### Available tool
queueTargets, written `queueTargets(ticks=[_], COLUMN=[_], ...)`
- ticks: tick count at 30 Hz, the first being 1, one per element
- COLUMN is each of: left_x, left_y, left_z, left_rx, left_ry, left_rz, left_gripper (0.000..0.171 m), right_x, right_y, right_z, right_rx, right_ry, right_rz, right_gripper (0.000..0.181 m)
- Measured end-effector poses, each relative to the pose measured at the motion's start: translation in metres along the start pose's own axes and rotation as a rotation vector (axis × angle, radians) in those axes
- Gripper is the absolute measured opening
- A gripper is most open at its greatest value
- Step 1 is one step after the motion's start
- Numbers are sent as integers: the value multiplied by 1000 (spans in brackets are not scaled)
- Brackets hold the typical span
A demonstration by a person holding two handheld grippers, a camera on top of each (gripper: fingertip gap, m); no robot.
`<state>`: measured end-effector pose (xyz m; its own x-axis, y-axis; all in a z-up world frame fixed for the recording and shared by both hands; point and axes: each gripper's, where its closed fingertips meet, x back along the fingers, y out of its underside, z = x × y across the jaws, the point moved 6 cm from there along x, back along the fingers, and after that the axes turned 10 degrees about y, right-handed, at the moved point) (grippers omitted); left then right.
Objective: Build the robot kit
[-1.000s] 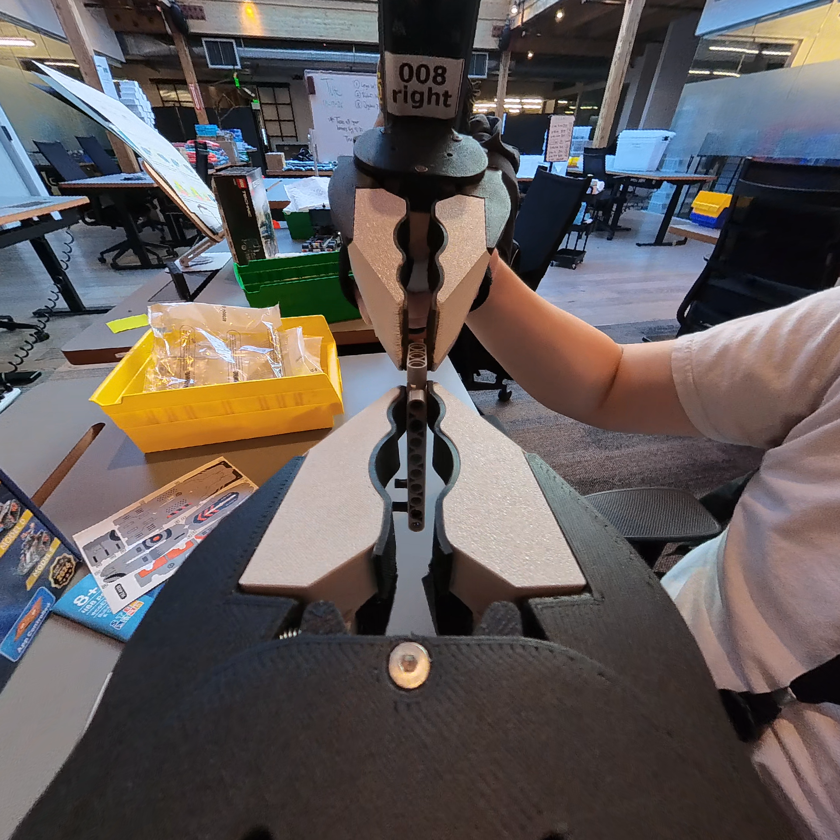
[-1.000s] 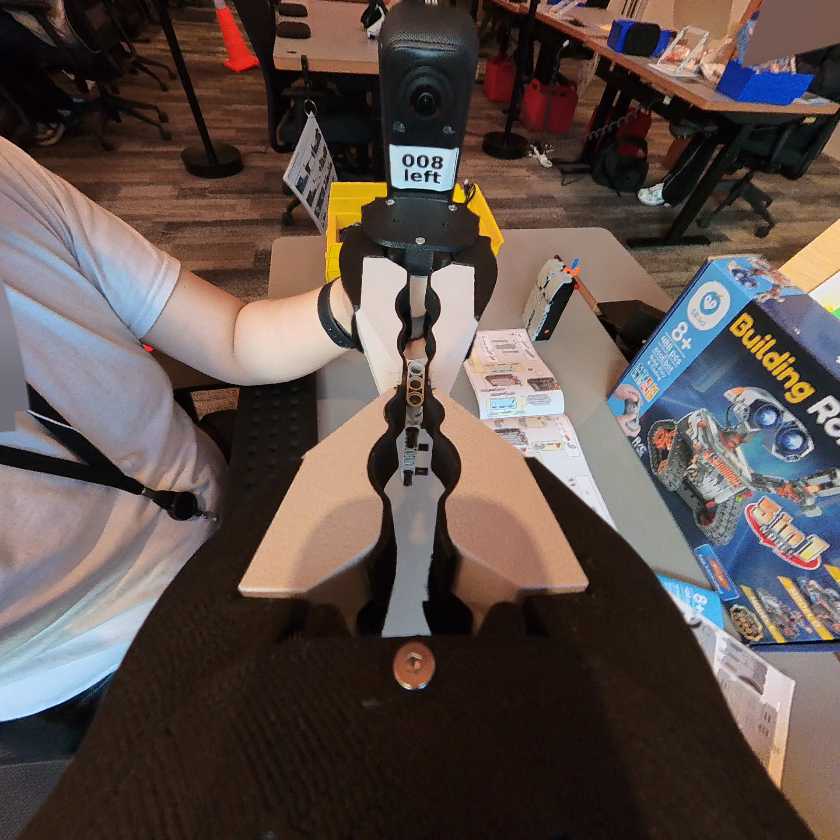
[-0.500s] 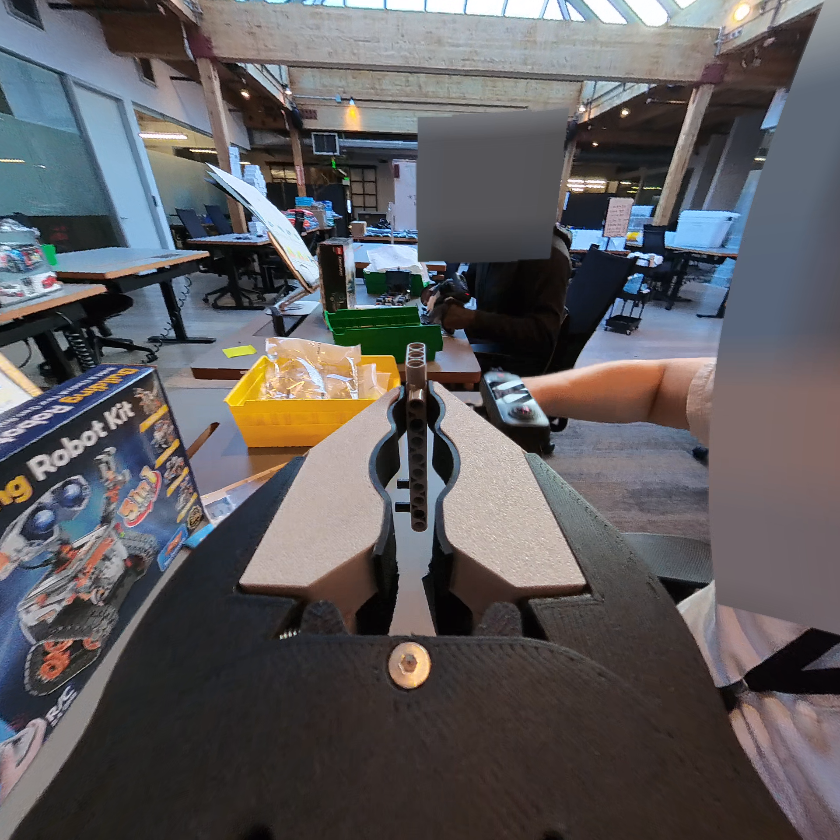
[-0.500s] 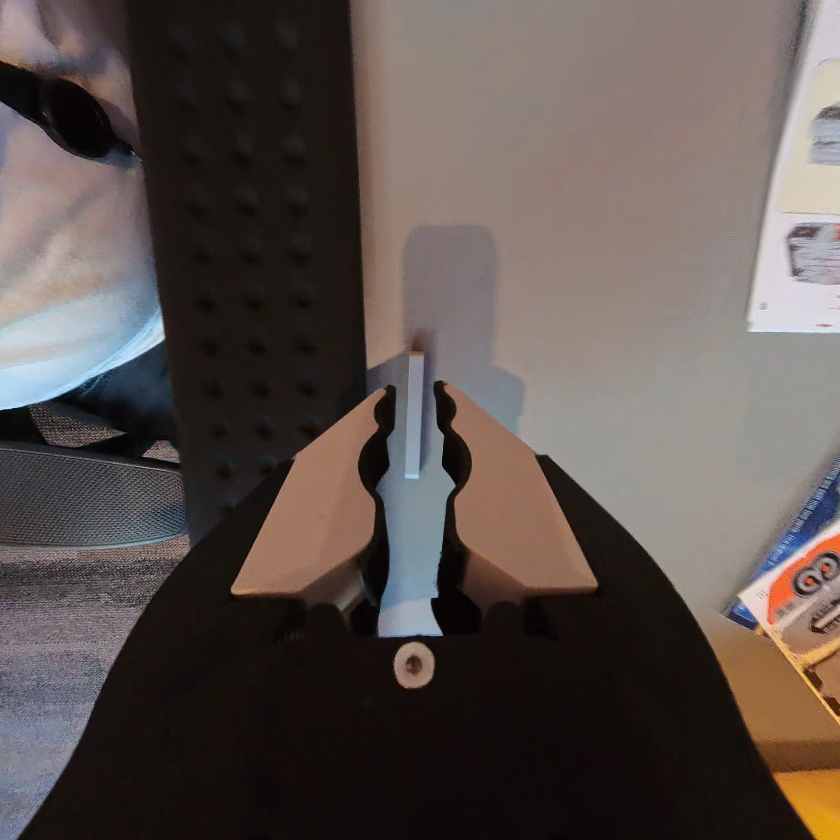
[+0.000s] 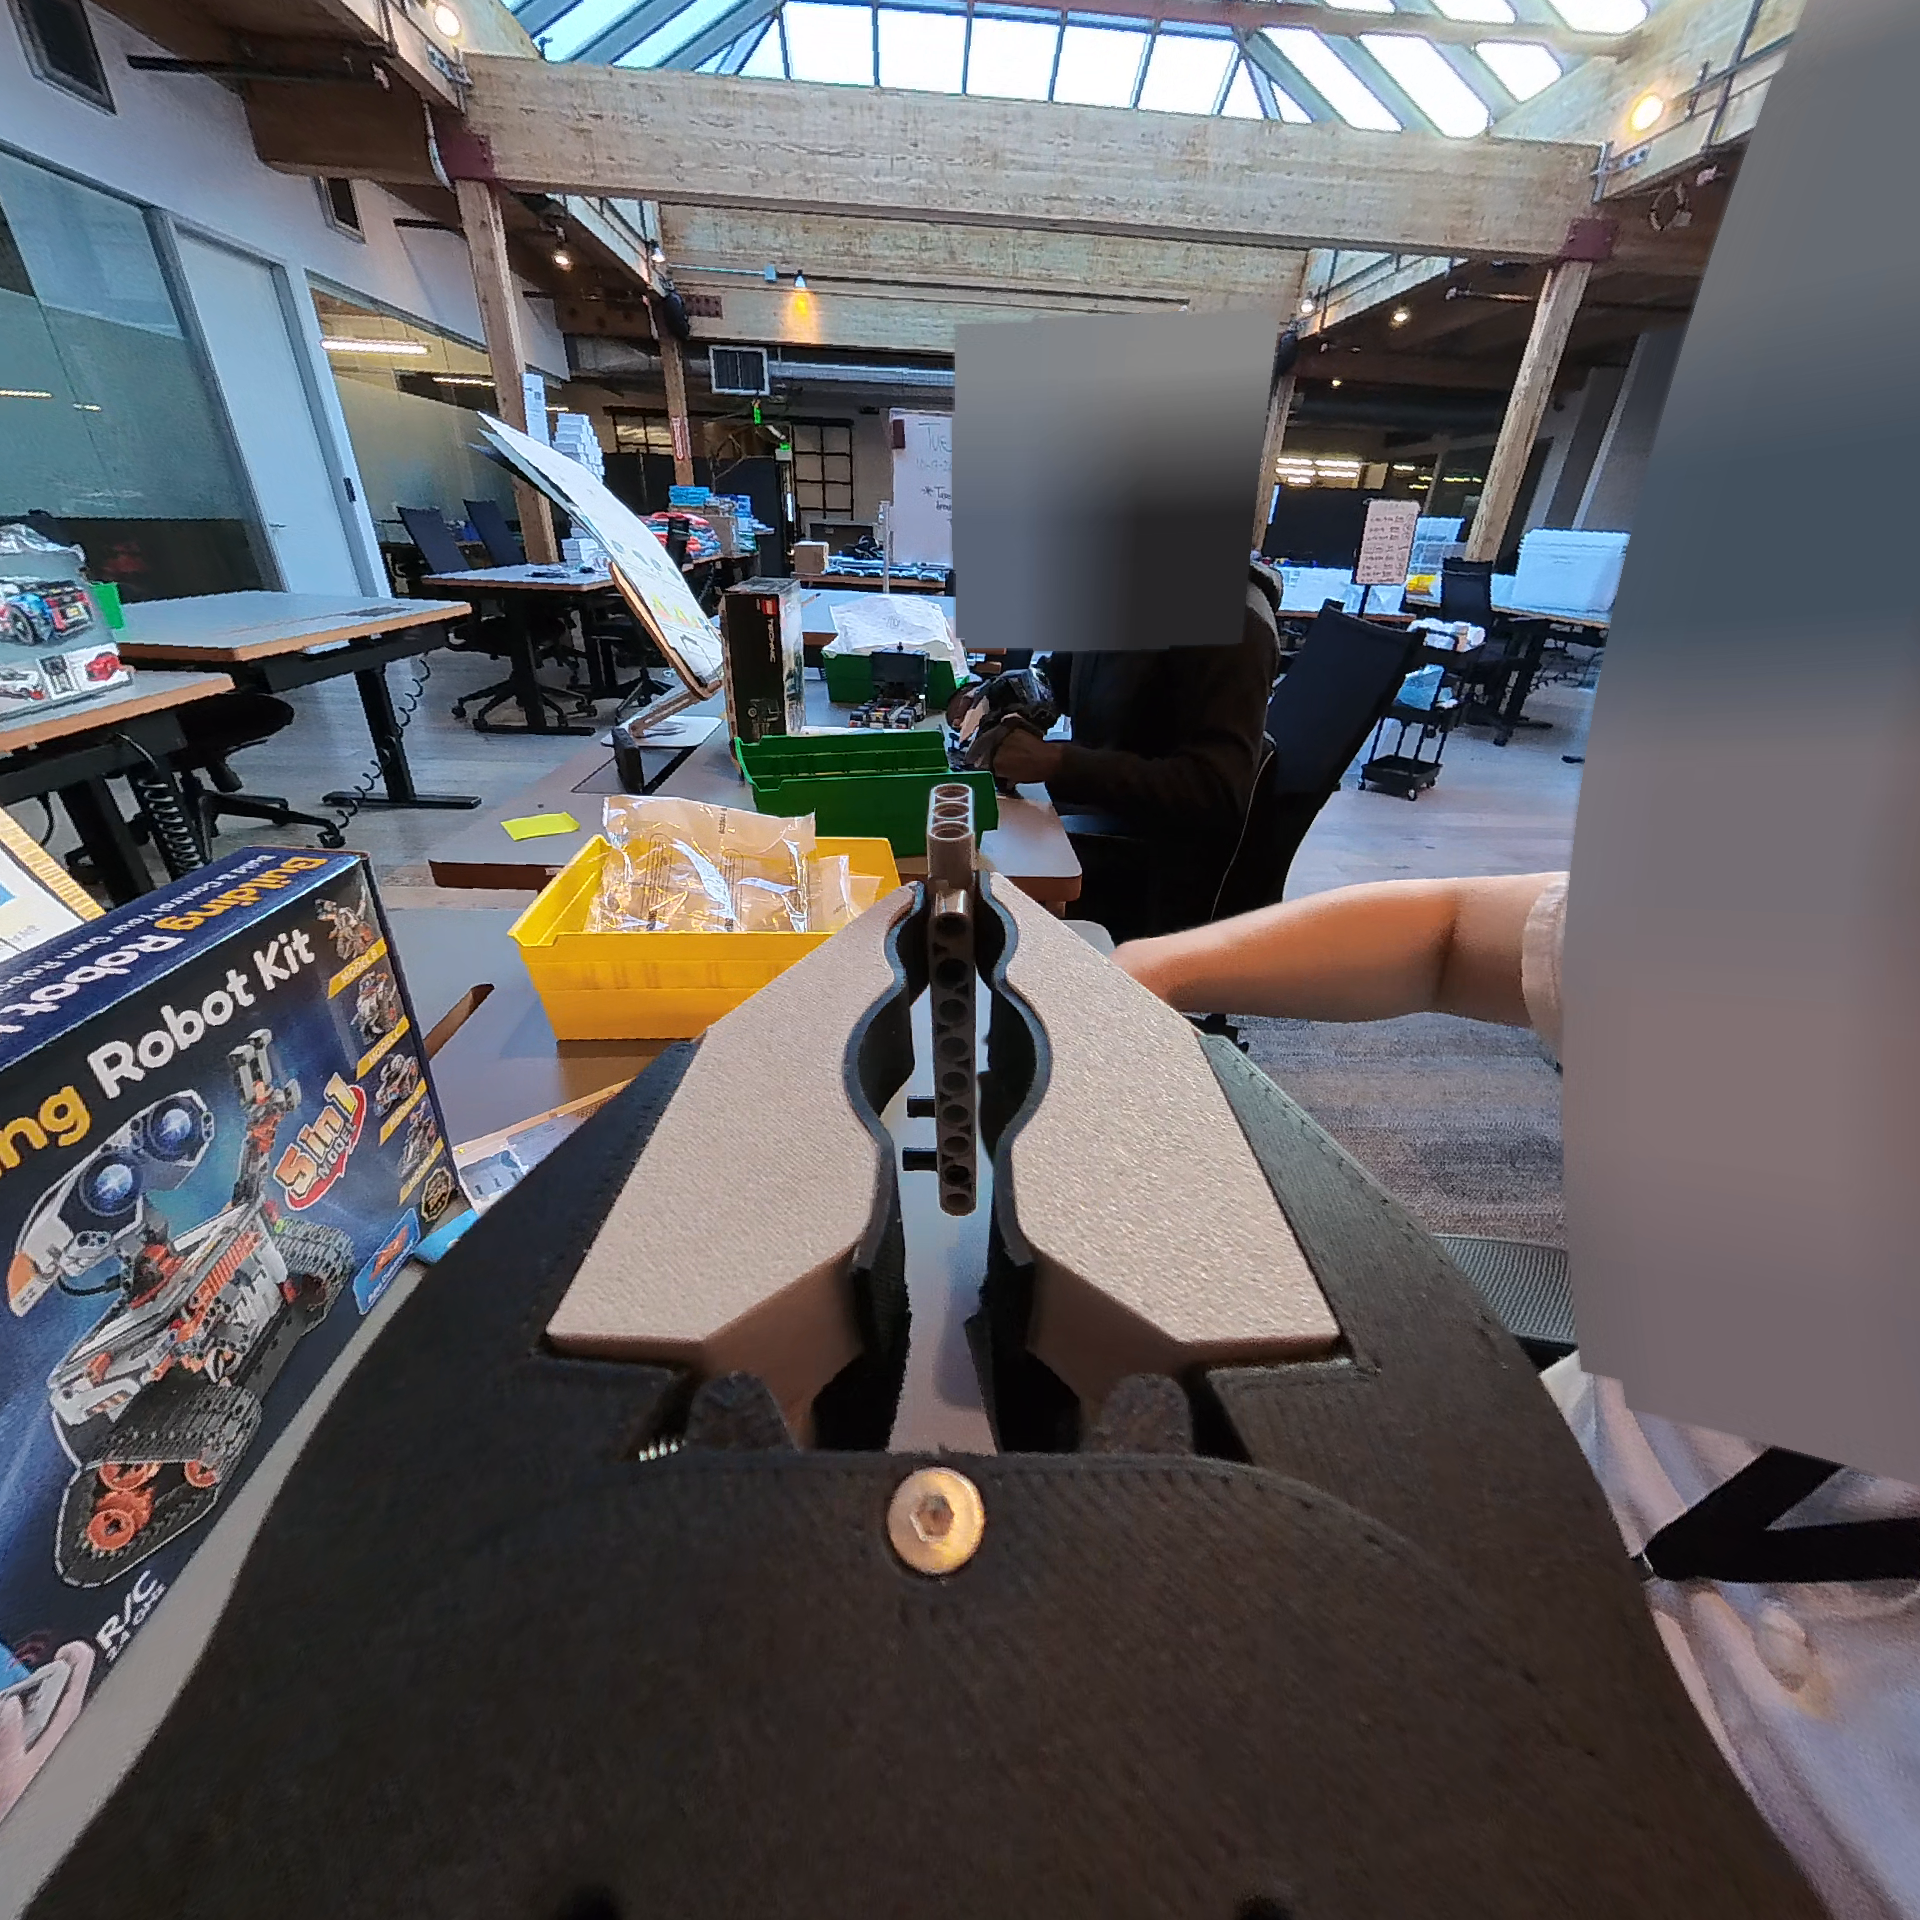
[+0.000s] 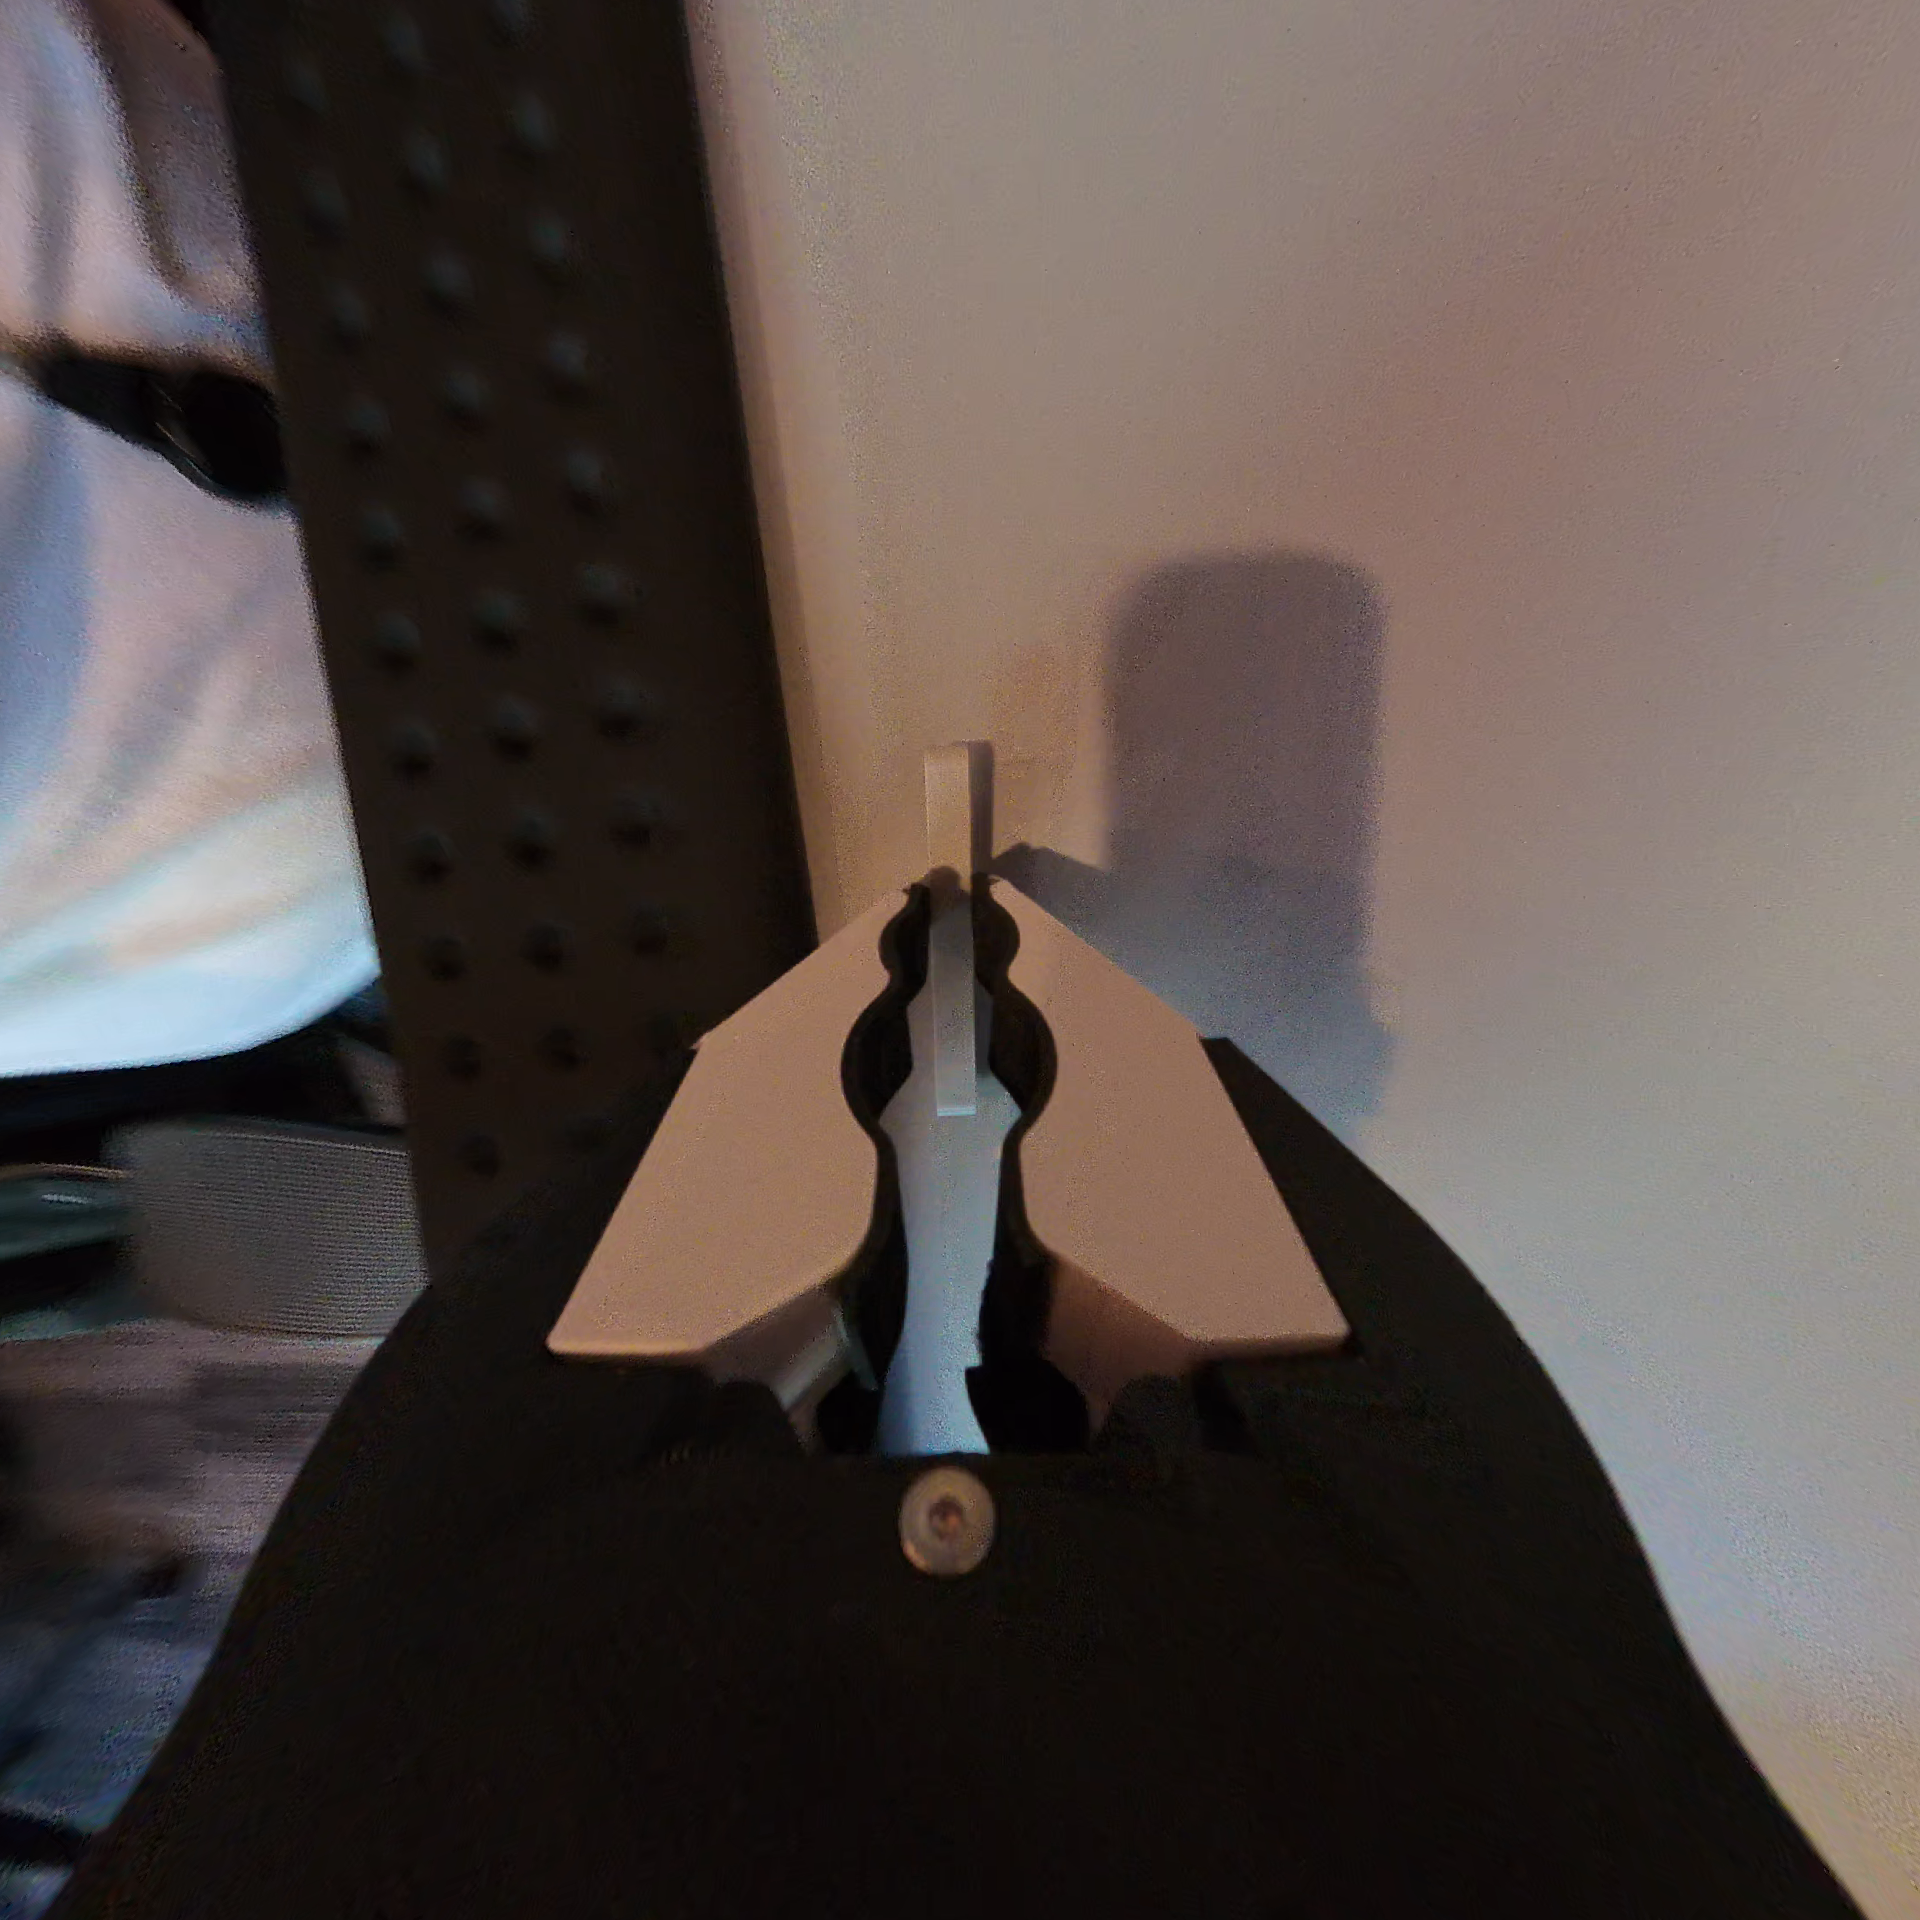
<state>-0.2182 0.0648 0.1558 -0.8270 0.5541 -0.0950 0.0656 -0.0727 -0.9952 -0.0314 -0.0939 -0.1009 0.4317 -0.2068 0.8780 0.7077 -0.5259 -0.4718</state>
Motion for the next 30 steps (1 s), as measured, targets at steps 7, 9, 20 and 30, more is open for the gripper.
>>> queueTargets(ticks=[7,9,20,30], left_x=[3,6,25,38], left_y=[-1,-2,-8,-16], left_z=[1,0,-8,-3], left_rx=[-5,0,26,18], left_ry=[-7,-10,-68,-83], left_rz=[4,11,76,117], left_gripper=[5,4,5,5], right_x=[-5,-5,-16,-25], right_y=[-7,-15,-32,-23], right_z=[42,53,59,70], right_rx=[-146,-31,791,802], right_ry=[-101,95,1133,1107], right_rz=[25,25,-183,-255], right_gripper=[7,7,7,7])
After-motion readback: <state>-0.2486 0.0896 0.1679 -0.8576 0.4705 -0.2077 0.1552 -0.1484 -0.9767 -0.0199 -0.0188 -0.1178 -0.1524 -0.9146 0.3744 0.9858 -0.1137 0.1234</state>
